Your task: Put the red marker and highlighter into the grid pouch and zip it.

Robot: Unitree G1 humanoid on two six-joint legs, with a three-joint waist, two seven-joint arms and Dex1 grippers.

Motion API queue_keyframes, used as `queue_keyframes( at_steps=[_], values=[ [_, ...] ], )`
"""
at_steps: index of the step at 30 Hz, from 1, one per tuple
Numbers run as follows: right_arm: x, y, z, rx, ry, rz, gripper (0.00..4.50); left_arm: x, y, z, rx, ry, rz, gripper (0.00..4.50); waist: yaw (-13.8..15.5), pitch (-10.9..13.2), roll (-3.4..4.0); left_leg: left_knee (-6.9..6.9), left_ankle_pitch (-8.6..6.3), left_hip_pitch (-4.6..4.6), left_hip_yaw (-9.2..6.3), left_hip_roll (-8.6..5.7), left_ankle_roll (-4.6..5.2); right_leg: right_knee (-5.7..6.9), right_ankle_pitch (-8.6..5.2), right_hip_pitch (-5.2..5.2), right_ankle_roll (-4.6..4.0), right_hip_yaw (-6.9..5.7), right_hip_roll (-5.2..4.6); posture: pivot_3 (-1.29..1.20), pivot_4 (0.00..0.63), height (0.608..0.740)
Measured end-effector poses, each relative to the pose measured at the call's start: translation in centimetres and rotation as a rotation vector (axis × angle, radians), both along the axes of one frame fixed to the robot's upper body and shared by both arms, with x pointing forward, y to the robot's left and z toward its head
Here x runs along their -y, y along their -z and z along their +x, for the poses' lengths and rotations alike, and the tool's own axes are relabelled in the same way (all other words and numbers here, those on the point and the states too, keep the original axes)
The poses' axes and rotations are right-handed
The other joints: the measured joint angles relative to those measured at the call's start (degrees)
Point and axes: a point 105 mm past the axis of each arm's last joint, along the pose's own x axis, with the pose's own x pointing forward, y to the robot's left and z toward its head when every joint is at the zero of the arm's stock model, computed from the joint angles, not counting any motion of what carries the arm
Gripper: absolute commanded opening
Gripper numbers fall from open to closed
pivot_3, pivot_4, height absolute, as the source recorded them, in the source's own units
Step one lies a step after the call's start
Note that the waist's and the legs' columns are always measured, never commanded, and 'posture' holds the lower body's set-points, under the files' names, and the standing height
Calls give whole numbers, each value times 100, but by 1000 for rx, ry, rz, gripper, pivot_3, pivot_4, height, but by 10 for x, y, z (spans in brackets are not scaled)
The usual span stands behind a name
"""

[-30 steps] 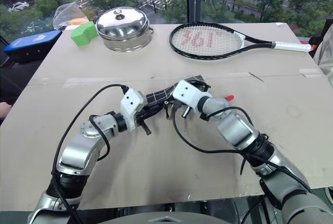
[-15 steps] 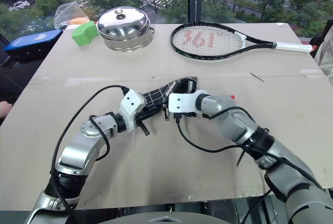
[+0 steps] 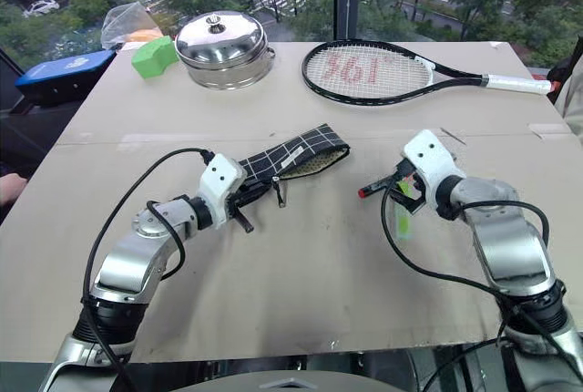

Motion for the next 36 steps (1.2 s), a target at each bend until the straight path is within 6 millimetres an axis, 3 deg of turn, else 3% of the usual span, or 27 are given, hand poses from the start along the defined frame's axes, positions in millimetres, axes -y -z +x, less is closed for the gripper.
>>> queue_keyframes(
  at_steps=[2,5,6,9,10,14,19,21,23,25,26,27,30,36],
  values=[
    [-2,8,-6,-44,68,63,4460,-1,0,0,1,-2,-1,0,4,0,0,0,0,-1,-4,0,0,1,0,0,0,-1,1,0,150,740],
    [-8,39,-23,-172,180,133,4460,-1,0,0,0,0,0,0,9,-2,-1,0,0,-3,-5,-2,0,1,-2,-1,-2,-1,1,0,150,740],
    [-11,50,-29,-211,199,128,3960,-1,-1,0,0,0,0,0,9,1,3,0,0,-4,-4,-5,0,0,-2,-1,-3,1,-1,0,150,740],
    [-15,54,-32,-194,225,122,2657,-1,-2,1,4,2,0,0,7,-9,-13,1,0,1,2,-8,0,-1,-6,1,-7,-4,0,0,150,740],
    [-20,54,-33,-173,214,97,1908,0,-3,1,6,4,0,0,12,-11,-16,2,-1,3,2,-9,1,-1,-13,4,-16,-7,0,0,150,740],
    [-21,53,-35,-147,212,71,743,0,-3,1,5,9,-1,0,28,-11,-15,7,-1,2,2,-11,2,-1,-15,4,-17,-8,-2,0,150,740],
    [11,38,-36,-96,157,-105,745,2,-3,0,1,22,-7,0,12,-1,-6,4,0,-2,4,-15,1,-8,-13,2,-15,-7,-1,0,150,740],
    [9,27,-35,-64,88,-134,745,2,-4,1,2,23,-9,0,-8,2,-4,0,0,1,4,-9,1,-9,-3,0,4,-6,8,0,150,740],
    [-8,6,-33,-18,-154,-261,745,6,-6,1,7,32,-17,0,-65,18,11,-2,-1,10,3,-7,3,-6,-4,0,7,3,19,0,150,740],
    [-16,-7,-30,24,-238,-310,745,7,-6,2,8,37,-17,0,-86,23,7,-5,-2,11,-2,-6,4,-6,-12,0,19,-3,19,0,150,740],
    [-30,-21,-29,86,-343,-341,745,11,-6,1,7,52,-20,0,-90,13,-18,-10,-2,8,-15,-3,4,-6,-15,1,22,-5,22,0,150,740],
    [-53,-23,-20,93,-485,-404,745,12,-3,2,-6,52,-20,0,-123,17,-18,-8,-2,12,-11,1,4,-6,-15,2,20,-5,30,0,150,740],
    [-77,-22,-9,105,-596,-445,745,20,-4,2,-6,74,-26,0,-126,24,-29,-2,-2,4,-10,-2,4,-5,-1,-1,4,-3,21,0,150,740],
    [-106,-22,29,153,-679,-590,745,27,-5,-3,3,100,-17,0,-108,26,-32,3,14,-2,2,-8,-22,-12,0,0,5,-6,9,0,150,740]
  ],
)
